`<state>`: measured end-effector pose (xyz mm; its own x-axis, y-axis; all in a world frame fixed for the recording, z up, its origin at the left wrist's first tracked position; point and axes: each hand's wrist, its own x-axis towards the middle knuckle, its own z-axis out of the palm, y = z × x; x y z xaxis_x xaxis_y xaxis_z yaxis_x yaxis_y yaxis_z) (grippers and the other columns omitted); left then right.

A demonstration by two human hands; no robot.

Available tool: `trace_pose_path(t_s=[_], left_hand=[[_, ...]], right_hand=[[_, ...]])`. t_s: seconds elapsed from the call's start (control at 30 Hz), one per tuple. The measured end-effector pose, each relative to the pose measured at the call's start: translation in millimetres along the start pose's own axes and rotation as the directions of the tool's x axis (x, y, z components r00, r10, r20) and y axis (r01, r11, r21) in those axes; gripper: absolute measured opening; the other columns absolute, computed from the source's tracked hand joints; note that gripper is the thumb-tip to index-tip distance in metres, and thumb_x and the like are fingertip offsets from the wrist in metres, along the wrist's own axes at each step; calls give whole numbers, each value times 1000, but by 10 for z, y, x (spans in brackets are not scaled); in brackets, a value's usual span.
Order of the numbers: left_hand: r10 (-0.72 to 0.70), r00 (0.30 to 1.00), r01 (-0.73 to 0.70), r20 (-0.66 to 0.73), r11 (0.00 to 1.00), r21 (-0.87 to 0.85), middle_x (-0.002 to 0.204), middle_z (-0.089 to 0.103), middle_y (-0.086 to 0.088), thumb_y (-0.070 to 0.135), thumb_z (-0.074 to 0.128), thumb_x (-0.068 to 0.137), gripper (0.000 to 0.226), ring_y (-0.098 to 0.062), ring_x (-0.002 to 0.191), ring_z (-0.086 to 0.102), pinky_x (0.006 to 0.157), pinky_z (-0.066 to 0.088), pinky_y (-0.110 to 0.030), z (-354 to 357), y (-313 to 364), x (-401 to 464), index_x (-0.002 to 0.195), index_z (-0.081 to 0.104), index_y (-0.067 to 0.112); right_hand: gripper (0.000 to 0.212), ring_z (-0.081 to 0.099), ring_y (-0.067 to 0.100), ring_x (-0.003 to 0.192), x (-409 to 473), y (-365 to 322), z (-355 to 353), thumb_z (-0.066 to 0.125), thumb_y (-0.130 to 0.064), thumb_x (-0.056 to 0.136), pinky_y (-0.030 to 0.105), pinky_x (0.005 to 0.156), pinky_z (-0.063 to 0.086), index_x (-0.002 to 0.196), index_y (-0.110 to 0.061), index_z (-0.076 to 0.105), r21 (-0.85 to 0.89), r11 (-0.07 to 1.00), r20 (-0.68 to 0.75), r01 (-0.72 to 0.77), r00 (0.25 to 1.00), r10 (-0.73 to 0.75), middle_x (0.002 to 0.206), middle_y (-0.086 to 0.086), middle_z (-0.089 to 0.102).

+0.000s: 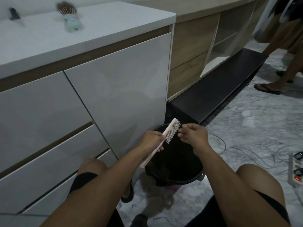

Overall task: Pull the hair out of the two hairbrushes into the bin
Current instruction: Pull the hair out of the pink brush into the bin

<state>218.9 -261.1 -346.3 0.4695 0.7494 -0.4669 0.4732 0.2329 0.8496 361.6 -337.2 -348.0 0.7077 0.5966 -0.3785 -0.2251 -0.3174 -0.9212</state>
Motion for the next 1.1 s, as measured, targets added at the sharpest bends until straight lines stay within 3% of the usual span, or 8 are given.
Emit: trace_pose_path(t_s=[0.13, 0.27, 0.43, 0.6, 0.67, 0.73, 0.9, 1.1], left_hand=[[87, 995, -89, 50, 995, 43, 71, 63, 2, 4, 59, 90, 29, -7, 55, 55, 46, 43, -13, 28, -35, -38, 117, 69, 6], [119, 990, -125, 71, 989, 83, 70, 64, 6, 1, 61, 88, 33, -2, 53, 50, 48, 40, -8, 9, -49, -50, 119, 69, 10], [125, 989, -133, 74, 984, 119, 115, 70, -11, -14, 56, 77, 55, -7, 80, 57, 53, 41, -4, -24, -37, -72, 127, 64, 10], [145, 983, -152, 109, 987, 58, 106, 70, -7, -19, 52, 75, 58, -4, 78, 58, 55, 42, -4, -27, -20, -80, 125, 65, 8], [144, 981, -156, 126, 984, 85, 103, 71, -5, -18, 52, 76, 58, -4, 78, 57, 54, 41, -4, -28, 3, -89, 124, 66, 11], [140, 981, -152, 132, 985, 80, 87, 68, 2, -19, 50, 76, 57, -3, 70, 54, 50, 40, -4, -35, 26, -109, 121, 68, 11], [142, 977, -162, 157, 980, 117, 76, 60, 3, -19, 49, 80, 55, -4, 59, 47, 45, 40, -7, -69, 68, -113, 122, 67, 11], [138, 976, -167, 166, 969, 180, 75, 62, 3, -20, 52, 75, 58, -2, 52, 46, 45, 40, -10, -99, -4, -93, 122, 68, 11]], right_hand=[[18, 75, 17, 79, -23, 1, 4, 74, -30, 85, 32, 72, 61, 91, -14, 68, -40, 999, 35, -1, 999, 3, 87, 4, 74], [7, 74, 18, 76, 26, 22, -23, 76, -10, 82, 31, 71, 62, 88, -6, 73, -32, 999, -49, -18, 999, 16, 89, 10, 75], [10, 73, 19, 77, 65, 8, -31, 68, -10, 88, 35, 77, 61, 98, -6, 71, -99, 995, -48, 14, 999, -19, 86, 8, 74], [46, 72, 18, 80, -94, 35, 54, 87, -22, 71, 31, 63, 58, 105, -16, 57, -313, 939, 241, 140, 968, -64, 88, 4, 72], [49, 73, 19, 80, -112, 31, 60, 88, -16, 68, 30, 63, 58, 104, -15, 55, -335, 929, 246, 157, 966, -75, 86, 4, 73], [50, 74, 20, 77, -101, 15, 52, 89, -11, 66, 30, 62, 58, 102, -12, 55, -302, 943, 228, 138, 971, -69, 82, 5, 74], [43, 73, 20, 76, -76, -17, 7, 87, -13, 69, 28, 58, 55, 100, -8, 59, -239, 969, 233, 63, 972, -6, 89, 8, 73], [9, 74, 19, 77, 24, -32, -90, 72, -18, 87, 31, 63, 56, 87, -12, 67, -94, 994, 119, -55, 991, 66, 89, 11, 76]])
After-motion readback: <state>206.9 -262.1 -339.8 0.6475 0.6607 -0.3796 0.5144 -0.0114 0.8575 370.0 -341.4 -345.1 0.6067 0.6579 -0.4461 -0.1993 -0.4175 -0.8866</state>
